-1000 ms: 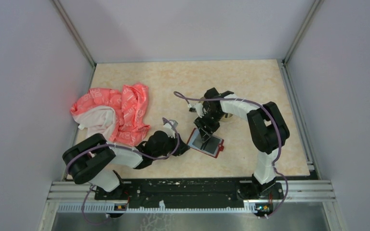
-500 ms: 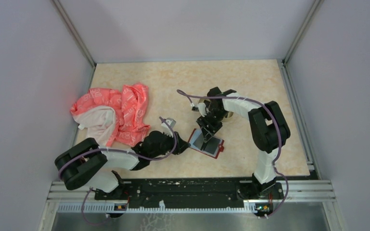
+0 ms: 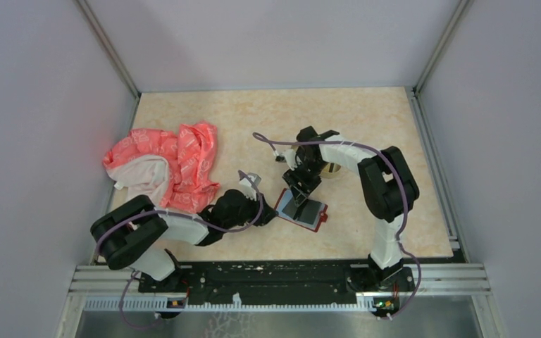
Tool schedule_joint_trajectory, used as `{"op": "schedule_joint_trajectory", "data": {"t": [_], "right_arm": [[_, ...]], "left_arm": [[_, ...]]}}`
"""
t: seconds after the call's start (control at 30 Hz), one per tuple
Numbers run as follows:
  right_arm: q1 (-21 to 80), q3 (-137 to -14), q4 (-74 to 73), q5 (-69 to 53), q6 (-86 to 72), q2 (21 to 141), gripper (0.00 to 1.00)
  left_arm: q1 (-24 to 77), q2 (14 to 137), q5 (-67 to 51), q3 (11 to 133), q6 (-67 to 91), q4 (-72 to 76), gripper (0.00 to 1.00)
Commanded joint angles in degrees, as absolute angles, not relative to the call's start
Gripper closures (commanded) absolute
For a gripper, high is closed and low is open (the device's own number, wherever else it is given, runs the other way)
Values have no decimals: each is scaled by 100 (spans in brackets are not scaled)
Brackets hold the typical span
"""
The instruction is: Put the credit cards into the card holder
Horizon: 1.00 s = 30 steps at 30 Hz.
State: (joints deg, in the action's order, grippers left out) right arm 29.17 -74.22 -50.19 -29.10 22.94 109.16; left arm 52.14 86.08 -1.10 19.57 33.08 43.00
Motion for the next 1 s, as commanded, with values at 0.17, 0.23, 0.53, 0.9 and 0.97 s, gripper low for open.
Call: {"op": "schedule_joint_trajectory", "data": {"t": [0.17,0.23,0.53,0.9,0.97], "right_arm": [[3093,-7757,-5038,-3414,2418,10980,46],[3107,-7754,-5037,-3621,2467,10911,46],[3129,-7937,-4890,-3804,2360,11059,46],[2771,-7150,-3768,-3815,2746,9198,46],[2769,-6520,-3287,-4008,3331,8533,46]], "left_arm": [[5124,8928,-185,2136,3304,4376,64],[5124,8966,-241,2134,3337,4439,63],[5115,9047,-490,2066,3493,4757,64],[5115,8341,-253,1670,3552,4976,64],[5115,8118,-132,1611,3522,4913,64]]}}
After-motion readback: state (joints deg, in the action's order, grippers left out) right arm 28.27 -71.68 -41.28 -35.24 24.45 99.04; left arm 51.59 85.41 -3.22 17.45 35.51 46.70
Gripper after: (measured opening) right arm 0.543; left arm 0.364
